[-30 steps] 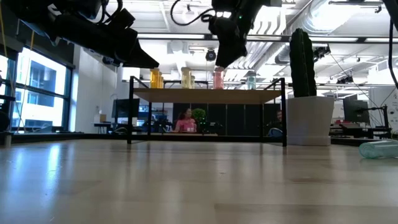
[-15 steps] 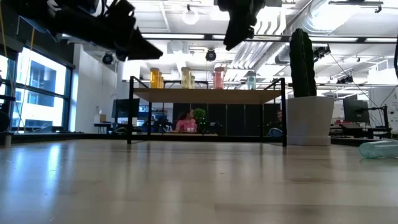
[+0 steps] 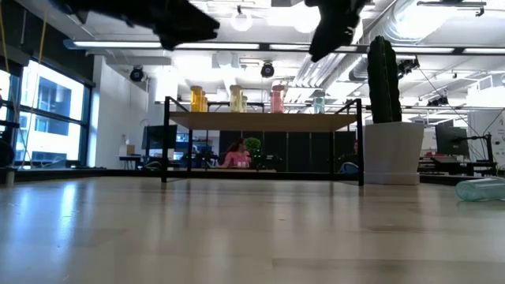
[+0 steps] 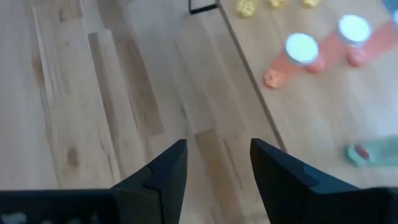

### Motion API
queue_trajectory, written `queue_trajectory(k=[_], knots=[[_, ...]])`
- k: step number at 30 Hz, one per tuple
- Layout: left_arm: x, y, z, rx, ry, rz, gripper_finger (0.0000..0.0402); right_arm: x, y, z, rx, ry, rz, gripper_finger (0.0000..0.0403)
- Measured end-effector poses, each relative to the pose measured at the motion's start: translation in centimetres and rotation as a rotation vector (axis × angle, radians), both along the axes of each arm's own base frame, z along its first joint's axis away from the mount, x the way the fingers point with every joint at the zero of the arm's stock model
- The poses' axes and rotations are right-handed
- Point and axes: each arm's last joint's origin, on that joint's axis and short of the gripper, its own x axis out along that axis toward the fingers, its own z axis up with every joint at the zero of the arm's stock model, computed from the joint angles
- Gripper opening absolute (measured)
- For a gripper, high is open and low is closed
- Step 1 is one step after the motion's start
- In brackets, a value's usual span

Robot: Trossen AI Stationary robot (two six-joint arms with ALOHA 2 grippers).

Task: Pick and place medicine bottles onto shelf by color
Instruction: Put the blue pill bottle on the shelf aligned with the other blue pill bottles

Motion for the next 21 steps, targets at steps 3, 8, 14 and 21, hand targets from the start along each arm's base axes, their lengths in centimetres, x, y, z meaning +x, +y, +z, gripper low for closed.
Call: queue_trajectory(k=[3, 8, 14, 21], knots=[[0.9, -0.3, 0.9, 0.002, -0.014, -0.021, 0.0186, -1.7, 0.7, -0.1, -0.037, -0.029, -0.060, 0.0167], [3.9, -1.0, 1.7, 0.009, 0.004, -0.064, 0.0186, -4.6, 1.6, 0.4, -0.093, -0.089, -0.159, 0.0167], [8.6, -2.2, 2.0, 0.013, 0.034, -0.117, 0.0186, -7.4, 1.8, 1.3, -0.139, -0.160, -0.260, 0.0167], [13.9, -4.5, 1.4, -0.015, 0.110, -0.178, 0.0186, -9.2, 2.0, 1.7, -0.126, -0.165, -0.274, 0.0167]])
